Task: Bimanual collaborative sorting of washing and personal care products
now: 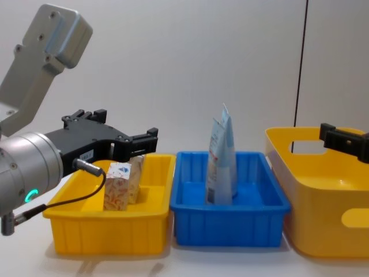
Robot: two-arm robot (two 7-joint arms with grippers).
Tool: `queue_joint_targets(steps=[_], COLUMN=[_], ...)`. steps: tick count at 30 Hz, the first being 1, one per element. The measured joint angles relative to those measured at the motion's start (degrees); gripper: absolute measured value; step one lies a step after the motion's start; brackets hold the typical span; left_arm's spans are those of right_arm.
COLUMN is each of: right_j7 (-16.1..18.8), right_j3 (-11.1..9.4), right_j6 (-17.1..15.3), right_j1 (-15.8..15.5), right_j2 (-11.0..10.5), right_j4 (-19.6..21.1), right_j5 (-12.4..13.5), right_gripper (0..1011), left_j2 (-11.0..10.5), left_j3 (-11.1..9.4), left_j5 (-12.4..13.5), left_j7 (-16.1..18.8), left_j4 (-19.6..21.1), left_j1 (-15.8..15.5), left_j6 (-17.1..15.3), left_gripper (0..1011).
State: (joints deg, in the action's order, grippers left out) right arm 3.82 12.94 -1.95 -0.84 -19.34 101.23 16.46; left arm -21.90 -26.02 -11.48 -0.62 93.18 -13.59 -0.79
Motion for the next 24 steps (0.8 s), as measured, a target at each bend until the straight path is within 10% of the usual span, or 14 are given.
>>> queue_joint_targets(steps=[24], right_j7=[0.00], right_j3=[0.00], right_j6=[0.00], right_j1=[0.00], right_j2=[0.00], right_j4=[0.00], right_j5=[0.00], right_gripper=[1000], left_j2=[0.00], left_j3=[0.00], left_j5=[0.00], left_j7=[0.00], left_j4=[0.00], left_j1=[0.00], left_j6=[0.00], left_gripper=[1001])
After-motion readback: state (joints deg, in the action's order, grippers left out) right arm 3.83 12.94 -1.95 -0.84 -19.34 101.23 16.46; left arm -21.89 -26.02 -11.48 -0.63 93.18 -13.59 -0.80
